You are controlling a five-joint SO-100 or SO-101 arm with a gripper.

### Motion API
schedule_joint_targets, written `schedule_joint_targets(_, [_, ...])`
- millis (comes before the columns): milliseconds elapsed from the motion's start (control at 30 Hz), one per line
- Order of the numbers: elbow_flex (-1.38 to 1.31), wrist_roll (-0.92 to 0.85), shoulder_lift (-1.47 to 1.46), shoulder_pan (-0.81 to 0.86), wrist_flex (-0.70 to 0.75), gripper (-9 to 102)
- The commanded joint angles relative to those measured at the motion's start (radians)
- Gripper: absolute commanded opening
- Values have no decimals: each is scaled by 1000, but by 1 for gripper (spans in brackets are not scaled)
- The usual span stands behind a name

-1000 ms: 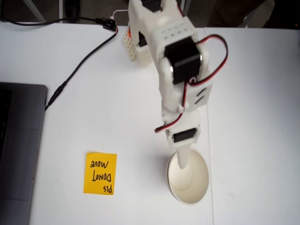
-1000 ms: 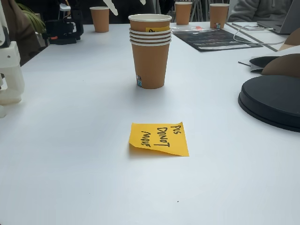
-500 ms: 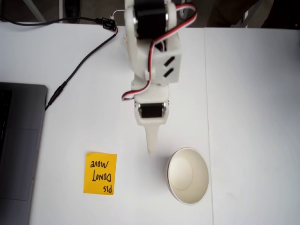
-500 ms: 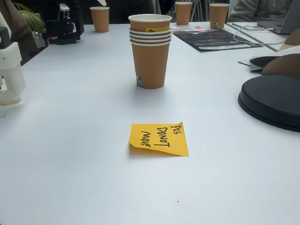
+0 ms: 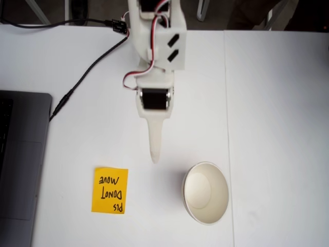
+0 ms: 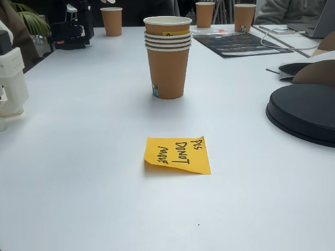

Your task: Pickup cup and make a pile of cup.

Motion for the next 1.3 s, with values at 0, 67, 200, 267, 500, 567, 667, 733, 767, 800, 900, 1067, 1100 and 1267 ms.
schedule_joint_targets(0, [109,-9,133,12,-71,25])
schedule_joint_targets(67, [160,-9,172,12,-95,25])
schedule_joint_targets(200, [252,-9,244,20,-138,25])
schedule_joint_targets(267, [291,-9,278,28,-156,25])
schedule_joint_targets(500, [425,-11,394,46,-229,25])
schedule_joint_targets(567, [459,-11,425,48,-244,25])
schedule_joint_targets(667, [508,-11,465,55,-250,25])
schedule_joint_targets(733, [545,-11,489,63,-250,25])
schedule_joint_targets(767, [563,-11,502,66,-250,25])
schedule_joint_targets(800, [581,-11,517,67,-250,25])
schedule_joint_targets(900, [634,-11,566,71,-244,25])
schedule_joint_targets(1067, [703,-11,632,69,-239,21])
schedule_joint_targets(1100, [712,-11,643,69,-239,19])
schedule_joint_targets(1267, [750,-11,686,69,-250,6])
